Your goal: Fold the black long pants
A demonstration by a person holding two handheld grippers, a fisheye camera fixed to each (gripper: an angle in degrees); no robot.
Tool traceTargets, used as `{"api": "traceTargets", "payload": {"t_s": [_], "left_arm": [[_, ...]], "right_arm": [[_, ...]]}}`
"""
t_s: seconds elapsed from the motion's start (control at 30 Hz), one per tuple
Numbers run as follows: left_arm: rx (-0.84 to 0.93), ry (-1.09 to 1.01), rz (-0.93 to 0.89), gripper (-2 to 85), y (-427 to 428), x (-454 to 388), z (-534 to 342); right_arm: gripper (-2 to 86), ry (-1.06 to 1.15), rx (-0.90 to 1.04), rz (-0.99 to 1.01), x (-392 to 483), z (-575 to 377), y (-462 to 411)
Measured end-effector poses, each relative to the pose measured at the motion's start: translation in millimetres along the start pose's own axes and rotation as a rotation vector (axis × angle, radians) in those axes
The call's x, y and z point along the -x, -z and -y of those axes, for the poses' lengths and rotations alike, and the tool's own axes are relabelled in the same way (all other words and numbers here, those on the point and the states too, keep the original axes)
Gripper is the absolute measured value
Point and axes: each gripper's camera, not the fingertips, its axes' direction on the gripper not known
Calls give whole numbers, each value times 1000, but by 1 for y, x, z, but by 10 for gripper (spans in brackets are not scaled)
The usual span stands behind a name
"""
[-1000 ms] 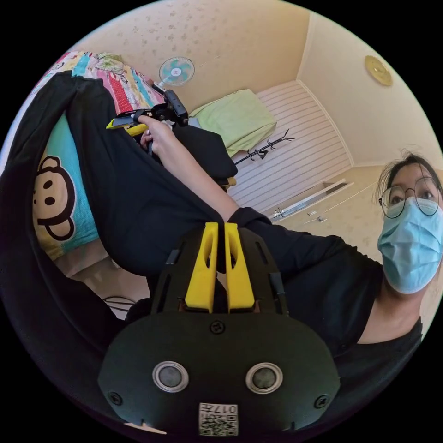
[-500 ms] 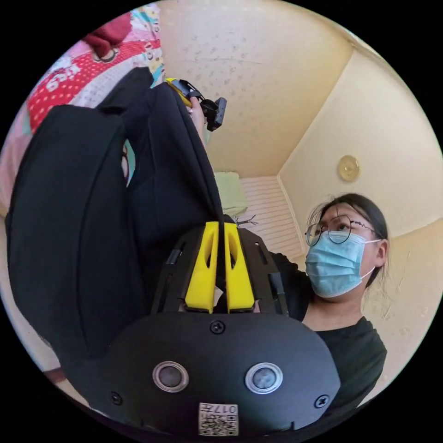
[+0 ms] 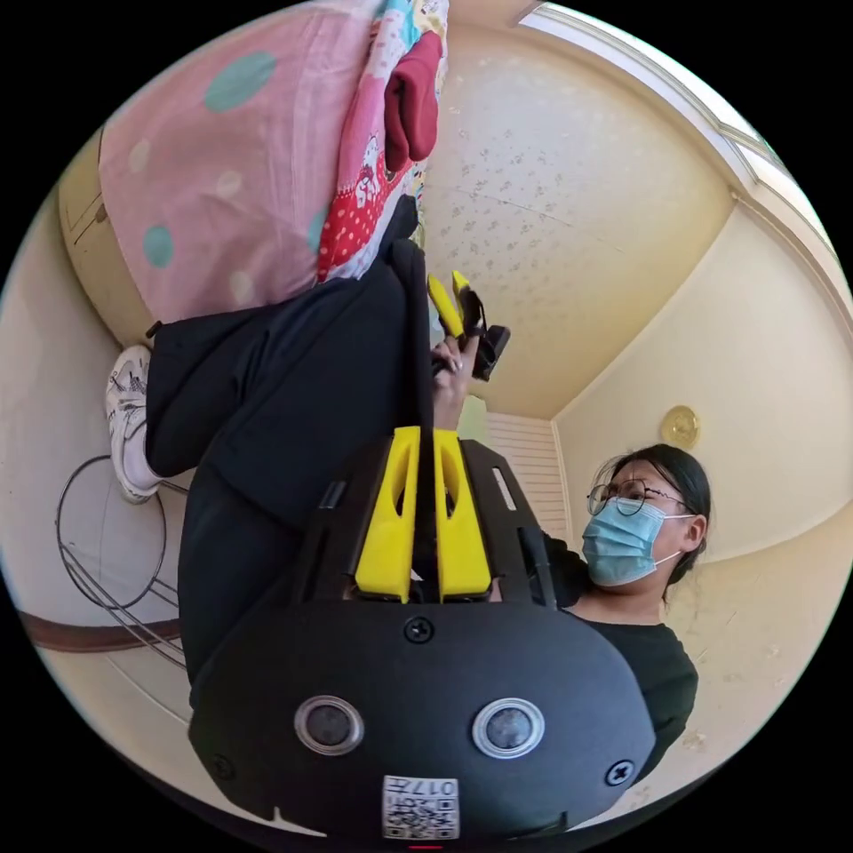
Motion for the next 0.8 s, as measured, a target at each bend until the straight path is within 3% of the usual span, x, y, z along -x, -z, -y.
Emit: {"api": "traceTargets", "payload": {"t_s": [0.1,0.23,0.43,0.5,0.67,0.8], "left_arm": [[45,-23,-52,82,-14,-7,11],[121,-16,45,68,-47,-20,19],[160,-11,124,37,-67,-54,25],[160,-31,97,35,-68,-74,27],[160,-146,122,28,-63,-137,32],[177,-167,316,28,-57,-144,14]], "right_arm": [[141,-103,30,89,-26,-103,26],[147,-367,170,308,-76,-242,2],[43,-396,67,866,-87,-317,4],[37,-380,16,936,-81,-315,28],[31,-144,20,838,-5,-285,104],[33,-97,64,687,50,-289,111]]}}
